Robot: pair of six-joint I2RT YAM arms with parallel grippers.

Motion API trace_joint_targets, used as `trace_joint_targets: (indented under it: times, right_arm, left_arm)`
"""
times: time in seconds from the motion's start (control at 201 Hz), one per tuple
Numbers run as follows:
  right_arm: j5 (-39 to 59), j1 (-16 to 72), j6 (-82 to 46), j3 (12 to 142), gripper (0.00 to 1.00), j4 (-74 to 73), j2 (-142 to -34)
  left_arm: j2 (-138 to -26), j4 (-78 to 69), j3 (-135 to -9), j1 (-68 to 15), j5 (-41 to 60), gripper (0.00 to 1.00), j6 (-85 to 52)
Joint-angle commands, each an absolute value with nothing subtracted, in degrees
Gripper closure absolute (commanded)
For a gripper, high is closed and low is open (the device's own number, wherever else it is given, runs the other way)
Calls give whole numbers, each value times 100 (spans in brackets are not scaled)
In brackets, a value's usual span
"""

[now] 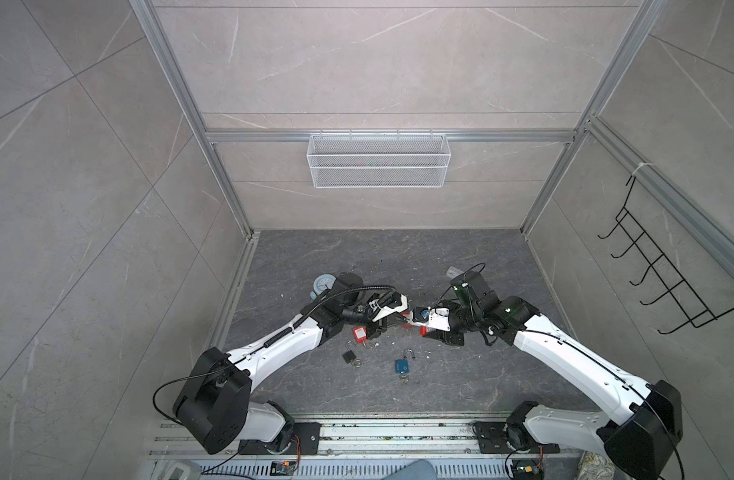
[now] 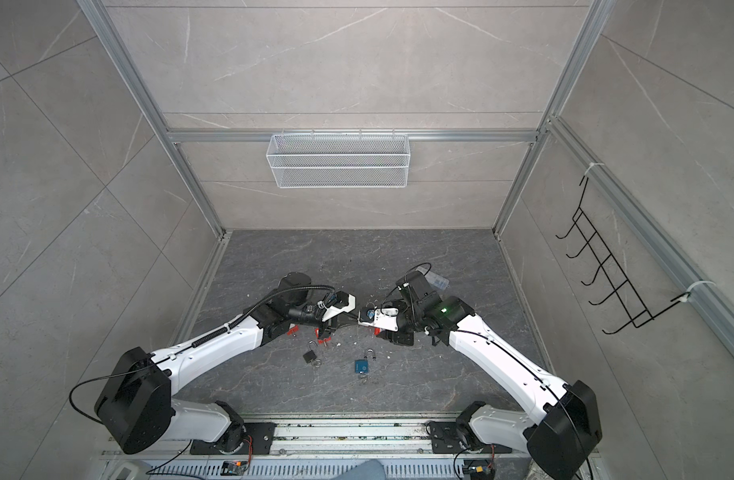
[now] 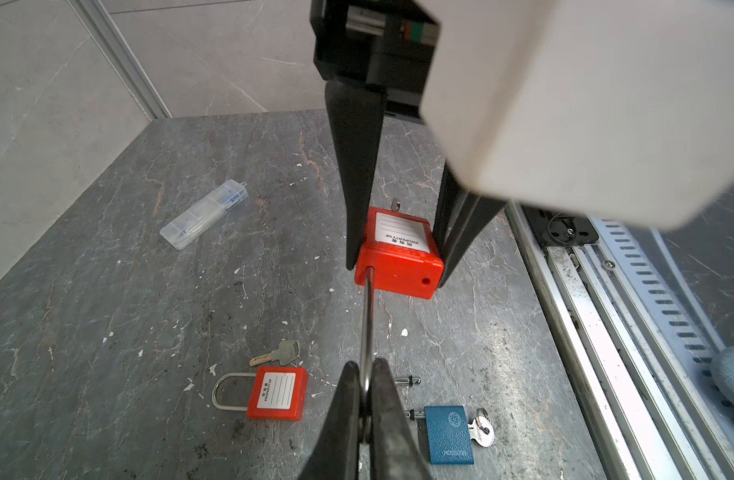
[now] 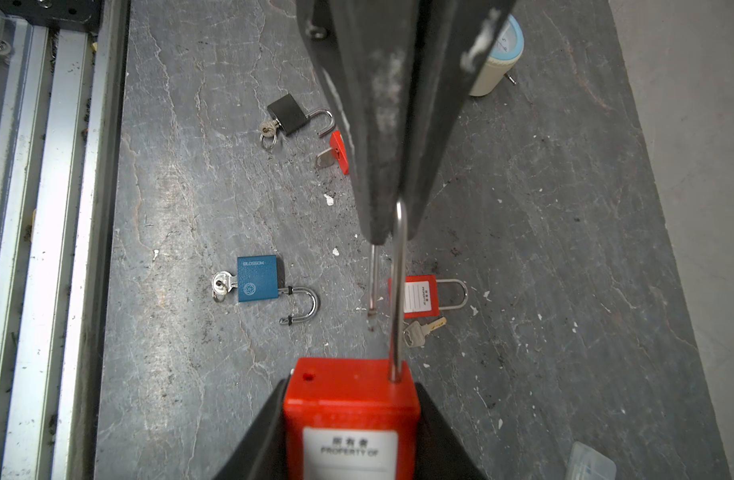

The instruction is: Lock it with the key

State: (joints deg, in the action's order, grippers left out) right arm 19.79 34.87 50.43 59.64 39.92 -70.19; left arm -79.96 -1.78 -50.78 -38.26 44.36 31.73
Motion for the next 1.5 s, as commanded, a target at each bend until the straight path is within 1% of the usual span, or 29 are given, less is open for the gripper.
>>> trace_joint_targets:
  times: [0.0, 0.025, 0.11, 0.154, 0.189, 0.219, 0.339, 0.403, 0.493, 0.597, 0.667, 0.846, 0.911, 1.15, 1.305, 1.364, 1.424, 1.494]
  right_arm:
    - [2031, 3516, 4869, 6188, 68, 3958, -7072]
    - [2024, 3516, 4869, 6190, 69, 3951, -7073]
    - [1967, 3516, 4869, 6188, 67, 3921, -7060]
    - [1892, 3516, 4853, 6189, 63, 3865, -7038]
    - [1801, 3516, 4779, 6171, 55, 3763, -7009]
    - [1775, 3518, 4756, 6170, 52, 3736, -6984]
    - [1708, 3516, 4813, 6187, 38, 3851, -6880]
    - [1647, 3518, 4890, 6229, 34, 4044, -6829]
    - [1596, 3507, 4937, 6321, 33, 4366, -6765]
    - [1421, 3491, 5069, 6320, 37, 4736, -6668]
    - [1384, 3455, 5140, 6311, 41, 4961, -6595]
    - [1693, 3437, 5106, 6354, 48, 5248, -6486]
    - [1832, 3437, 5118, 6405, 50, 5349, -6535]
    - [2061, 3437, 5168, 6613, 61, 5541, -6825]
    - [2175, 3437, 5206, 6668, 63, 5588, -6978]
    - [2242, 3439, 5225, 6709, 66, 5622, -7037]
    - [2309, 3433, 5246, 6741, 67, 5639, -7073]
    - [2368, 3437, 5262, 6772, 73, 5658, -7114]
  left_arm:
    - [-8081, -281, -5306, -3845, 4649, 98, 3085]
    - [-8086, -273, -5309, -3850, 4649, 100, 3079]
    - [-8089, -274, -5318, -3843, 4702, 100, 3077]
    - [-8091, -280, -5330, -3841, 4727, 100, 3068]
    - [-8087, -281, -5335, -3850, 4751, 100, 3039]
    - [-8082, -312, -5338, -3849, 4756, 100, 3006]
    - [-7969, -768, -5141, -3836, 4862, 100, 2775]
    - [-7962, -999, -5043, -3817, 5122, 100, 2684]
    - [-8016, -1218, -4989, -3817, 5362, 100, 2524]
    - [-7964, -1814, -4746, -3821, 5512, 100, 2237]
    - [-7932, -1881, -4678, -3817, 5574, 100, 2204]
    - [-7808, -2007, -4498, -3823, 5738, 100, 2208]
    - [-7759, -2066, -4457, -3824, 5758, 100, 2211]
    - [-7652, -2126, -4350, -3824, 5821, 100, 2201]
    - [-7572, -2171, -4275, -3825, 5849, 100, 2171]
    - [-7547, -2177, -4263, -3823, 5861, 100, 2166]
    - [-7511, -2184, -4237, -3828, 5858, 100, 2162]
    - [-7479, -2216, -4218, -3823, 5855, 100, 2150]
